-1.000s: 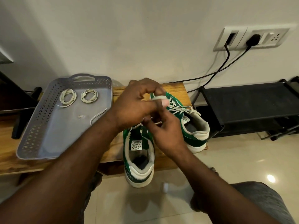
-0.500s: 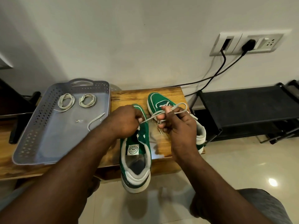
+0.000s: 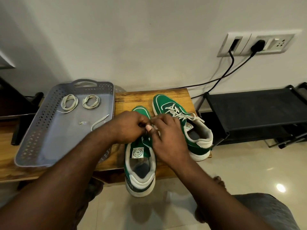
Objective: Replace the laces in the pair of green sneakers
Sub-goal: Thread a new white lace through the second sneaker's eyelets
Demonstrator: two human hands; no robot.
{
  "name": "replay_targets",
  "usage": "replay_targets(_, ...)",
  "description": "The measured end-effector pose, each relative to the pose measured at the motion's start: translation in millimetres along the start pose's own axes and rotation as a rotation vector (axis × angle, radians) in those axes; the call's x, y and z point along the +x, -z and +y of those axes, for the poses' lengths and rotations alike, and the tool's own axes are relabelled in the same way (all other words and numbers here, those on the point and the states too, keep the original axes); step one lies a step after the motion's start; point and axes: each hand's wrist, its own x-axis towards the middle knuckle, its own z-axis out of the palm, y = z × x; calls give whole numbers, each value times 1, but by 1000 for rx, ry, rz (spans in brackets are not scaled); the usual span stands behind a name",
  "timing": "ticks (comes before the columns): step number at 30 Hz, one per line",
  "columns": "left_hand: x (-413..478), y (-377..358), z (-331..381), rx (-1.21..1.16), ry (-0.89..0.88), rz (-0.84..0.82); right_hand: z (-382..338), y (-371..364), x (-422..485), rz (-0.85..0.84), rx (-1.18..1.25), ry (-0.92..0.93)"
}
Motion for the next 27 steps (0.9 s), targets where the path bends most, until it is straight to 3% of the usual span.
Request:
replay_targets(2,0,1,-2,47,16,22,0,-8,6,-189,-55,-95)
replay_targets(5,-2,7,-13,46,48,88,0,-3,11,-162,40,-125)
replay_targets(10,-2,17,-32,91,131,163,11,16,14,-148,785,-118)
replay_targets(15,-6,18,-32,131,171,150,7,19,13,-106,1005,-84)
replay_targets(20,-14,14,-2,-486,6,87,3,17,14,-94,999,-85)
replay_targets(27,-15,12,7,-592,-91,120,2,22,16,-52,1138,-129)
